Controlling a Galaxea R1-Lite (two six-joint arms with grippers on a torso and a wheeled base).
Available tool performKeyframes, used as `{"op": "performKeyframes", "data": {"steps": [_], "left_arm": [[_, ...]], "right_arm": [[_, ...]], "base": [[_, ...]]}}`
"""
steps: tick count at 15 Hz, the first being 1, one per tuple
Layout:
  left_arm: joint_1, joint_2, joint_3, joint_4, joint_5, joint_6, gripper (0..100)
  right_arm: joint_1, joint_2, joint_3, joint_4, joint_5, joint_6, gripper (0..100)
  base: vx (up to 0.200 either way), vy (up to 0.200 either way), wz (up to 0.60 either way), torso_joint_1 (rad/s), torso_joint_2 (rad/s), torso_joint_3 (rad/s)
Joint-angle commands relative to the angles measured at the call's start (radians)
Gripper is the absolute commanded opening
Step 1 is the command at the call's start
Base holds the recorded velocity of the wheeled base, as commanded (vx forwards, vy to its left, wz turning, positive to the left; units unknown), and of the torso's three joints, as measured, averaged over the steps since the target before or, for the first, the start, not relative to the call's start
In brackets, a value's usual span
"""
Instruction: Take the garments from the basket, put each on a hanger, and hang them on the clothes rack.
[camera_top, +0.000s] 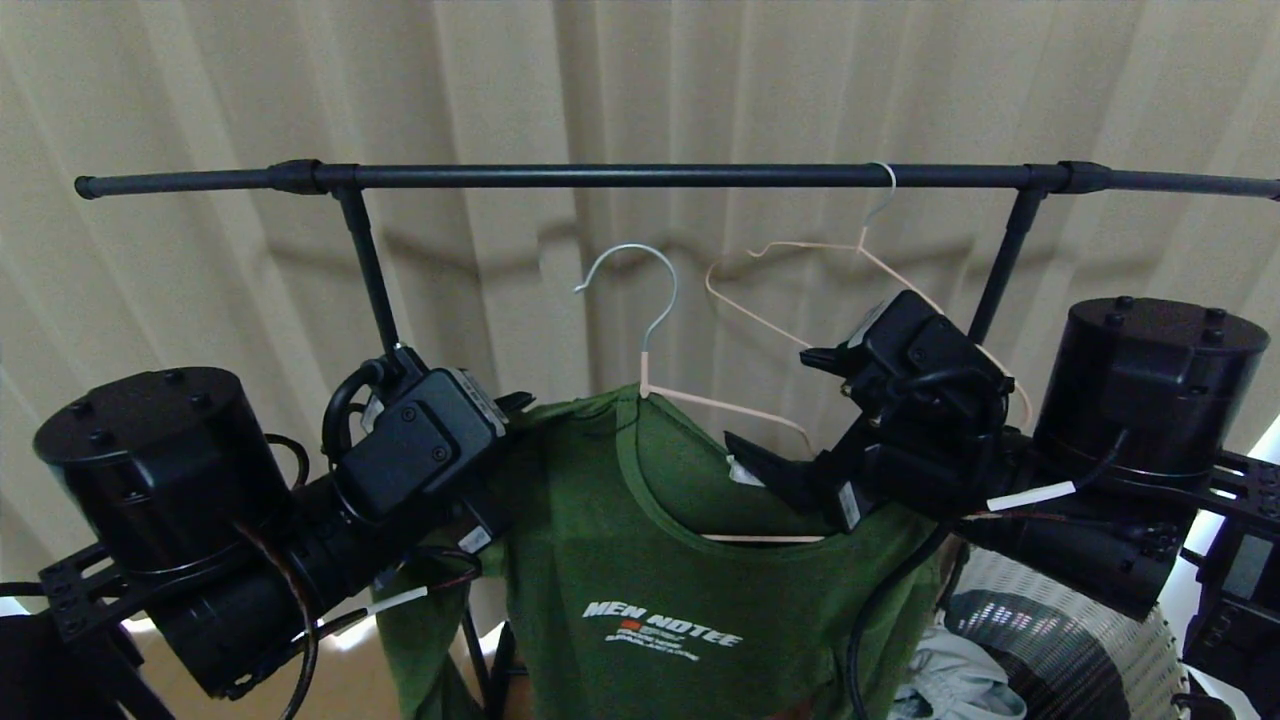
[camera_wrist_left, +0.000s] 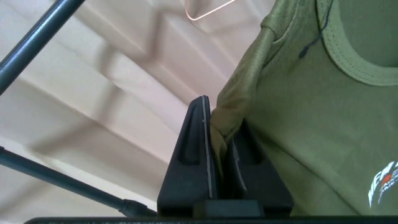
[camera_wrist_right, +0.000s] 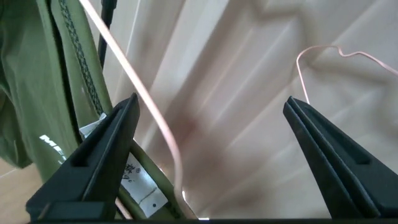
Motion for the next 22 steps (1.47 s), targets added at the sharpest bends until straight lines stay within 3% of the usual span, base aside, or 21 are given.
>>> {"op": "performKeyframes", "data": {"steps": [1,13,14,18,22], "left_arm": [[0.0,0.0,0.0,0.0,0.0,0.0,0],[0.0,-0.005,0.015,-0.025,-0.024,-0.026,0],[-0.002,-0.005,0.012,-0.025,-0.029,-0.044,100],[0.0,-0.039,0.014,-0.048,-0.03,-0.089,100],[0.006,-0.148,0.035,-0.043,-0.03,-0.212,100]], "right_arm": [[-0.001,-0.001,0.001,0.0,-0.001,0.0,0],[-0.001,-0.032,0.015,-0.003,-0.001,0.003,0],[-0.001,-0.043,0.018,-0.002,-0.007,0.004,0],[-0.024,-0.075,0.047,-0.003,-0.064,0.052,0],[-0.117,-0.126,0.083,-0.003,-0.07,0.118,0]], "base": [[0.0,0.0,0.0,0.0,0.0,0.0],[0.0,0.0,0.0,0.0,0.0,0.0],[0.0,0.0,0.0,0.0,0.0,0.0],[0.0,0.0,0.0,0.0,0.0,0.0],[0.0,0.0,0.0,0.0,0.0,0.0]]}}
